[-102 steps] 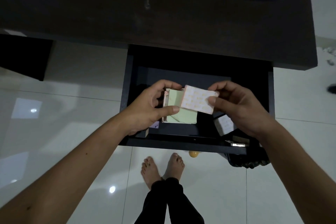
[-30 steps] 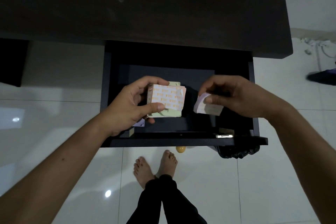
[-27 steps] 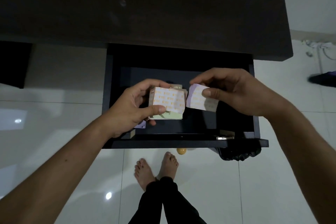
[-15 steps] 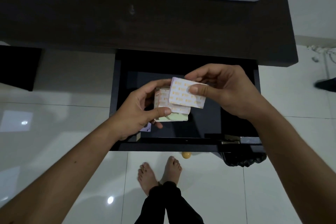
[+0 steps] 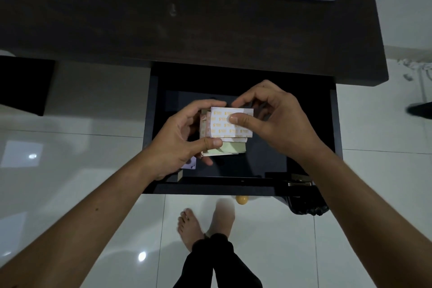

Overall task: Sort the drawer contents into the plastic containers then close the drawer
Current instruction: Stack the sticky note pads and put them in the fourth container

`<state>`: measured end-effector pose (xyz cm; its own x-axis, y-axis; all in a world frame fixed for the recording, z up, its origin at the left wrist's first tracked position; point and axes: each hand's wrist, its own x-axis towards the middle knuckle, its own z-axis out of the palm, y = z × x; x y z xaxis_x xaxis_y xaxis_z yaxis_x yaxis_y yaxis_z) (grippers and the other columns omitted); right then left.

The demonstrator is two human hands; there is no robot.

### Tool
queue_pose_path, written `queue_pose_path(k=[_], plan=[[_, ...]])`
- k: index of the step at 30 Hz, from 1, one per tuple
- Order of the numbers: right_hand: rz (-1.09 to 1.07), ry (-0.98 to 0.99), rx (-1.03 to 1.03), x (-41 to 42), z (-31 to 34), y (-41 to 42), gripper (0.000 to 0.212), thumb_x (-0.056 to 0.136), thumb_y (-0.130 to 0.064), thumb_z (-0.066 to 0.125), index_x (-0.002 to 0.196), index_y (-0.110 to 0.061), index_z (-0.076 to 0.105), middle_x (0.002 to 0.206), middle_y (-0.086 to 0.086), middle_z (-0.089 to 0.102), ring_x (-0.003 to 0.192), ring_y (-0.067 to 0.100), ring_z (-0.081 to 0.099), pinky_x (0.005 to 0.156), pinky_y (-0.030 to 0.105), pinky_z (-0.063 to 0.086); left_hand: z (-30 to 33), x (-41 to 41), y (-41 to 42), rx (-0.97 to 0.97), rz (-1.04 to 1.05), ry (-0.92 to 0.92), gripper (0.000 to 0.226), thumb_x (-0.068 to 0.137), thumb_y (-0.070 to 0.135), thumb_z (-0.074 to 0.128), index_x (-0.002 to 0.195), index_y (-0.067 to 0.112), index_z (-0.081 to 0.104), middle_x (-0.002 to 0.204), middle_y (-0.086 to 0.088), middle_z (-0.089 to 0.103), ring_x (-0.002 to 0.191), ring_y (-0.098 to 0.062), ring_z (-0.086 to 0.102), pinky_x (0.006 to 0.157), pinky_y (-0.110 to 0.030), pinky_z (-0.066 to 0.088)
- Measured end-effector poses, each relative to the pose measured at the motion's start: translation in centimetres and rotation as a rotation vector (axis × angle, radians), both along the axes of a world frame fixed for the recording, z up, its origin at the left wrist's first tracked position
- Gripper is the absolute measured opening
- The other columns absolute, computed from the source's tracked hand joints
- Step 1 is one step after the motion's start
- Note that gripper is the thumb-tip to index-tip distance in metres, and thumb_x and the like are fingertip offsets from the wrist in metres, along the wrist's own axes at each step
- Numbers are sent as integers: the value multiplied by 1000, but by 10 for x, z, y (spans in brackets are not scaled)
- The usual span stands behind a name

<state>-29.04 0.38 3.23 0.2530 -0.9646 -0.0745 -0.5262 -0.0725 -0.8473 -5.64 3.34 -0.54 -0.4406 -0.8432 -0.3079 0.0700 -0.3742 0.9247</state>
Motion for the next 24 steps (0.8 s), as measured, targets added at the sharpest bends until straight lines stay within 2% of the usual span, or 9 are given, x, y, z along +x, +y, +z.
queue_pose_path(k=[4, 6, 8, 12, 15, 18, 21, 24], plan=[[8, -67, 12, 7, 6, 0, 21, 82, -27, 88, 98, -19, 76, 97, -3, 66, 74, 11, 61, 68, 26, 53, 8, 5, 2, -6, 13, 30, 66, 84, 1, 76, 142, 24, 54, 130, 3, 67, 121, -29, 69, 65, -47, 67], [26, -92, 1, 14, 10, 0, 22, 82, -27, 88, 98, -18, 76, 97, -3, 66, 72, 12, 60, 66, 28, 54, 13, 12, 3, -4, 19, 36, 65, 84, 0, 76, 141, 24, 54, 130, 0, 66, 121, -31, 68, 67, -53, 66], [43, -129, 8, 21, 12, 0, 26, 81, -27, 89, 101, -18, 76, 98, -1, 66, 74, 16, 62, 67, 29, 55, 19, 22, 6, -8, 24, 28, 66, 84, -1, 77, 140, 25, 55, 132, -2, 65, 122, -34, 67, 68, -56, 66], [62, -315, 83, 38, 13, -2, 22, 90, -25, 80, 108, -13, 73, 102, 10, 68, 86, 32, 66, 75, 39, 58, 32, 56, 13, -35, 102, 24, 64, 80, -2, 76, 135, 27, 60, 130, -3, 67, 121, -32, 67, 65, -50, 66], [87, -368, 180, 46, 3, -4, 22, 94, -27, 71, 109, -11, 73, 95, 4, 72, 86, 16, 67, 78, 31, 55, 37, 85, 18, -60, 224, 11, 62, 78, -1, 76, 129, 34, 64, 130, -6, 69, 118, -30, 69, 64, -46, 65], [179, -198, 297, 53, -23, -4, 21, 88, -22, 82, 108, -18, 76, 98, 8, 74, 86, 16, 66, 82, 36, 56, 37, 111, 22, -62, 341, -14, 63, 77, 1, 75, 129, 36, 63, 129, -6, 70, 118, -31, 70, 66, -43, 66], [322, 50, 314, 61, -46, -3, 33, 83, -24, 87, 115, -21, 77, 100, -3, 71, 85, 8, 67, 79, 28, 57, 32, 123, 25, -72, 386, -27, 63, 78, 3, 76, 130, 36, 62, 130, -6, 69, 120, -30, 69, 68, -43, 66], [397, 175, 309, 67, -58, -1, 40, 81, -33, 88, 119, -22, 78, 103, -9, 70, 88, 4, 66, 81, 20, 54, 28, 125, 28, -65, 404, -28, 62, 78, 5, 76, 129, 38, 62, 131, -3, 69, 123, -30, 68, 70, -45, 67]])
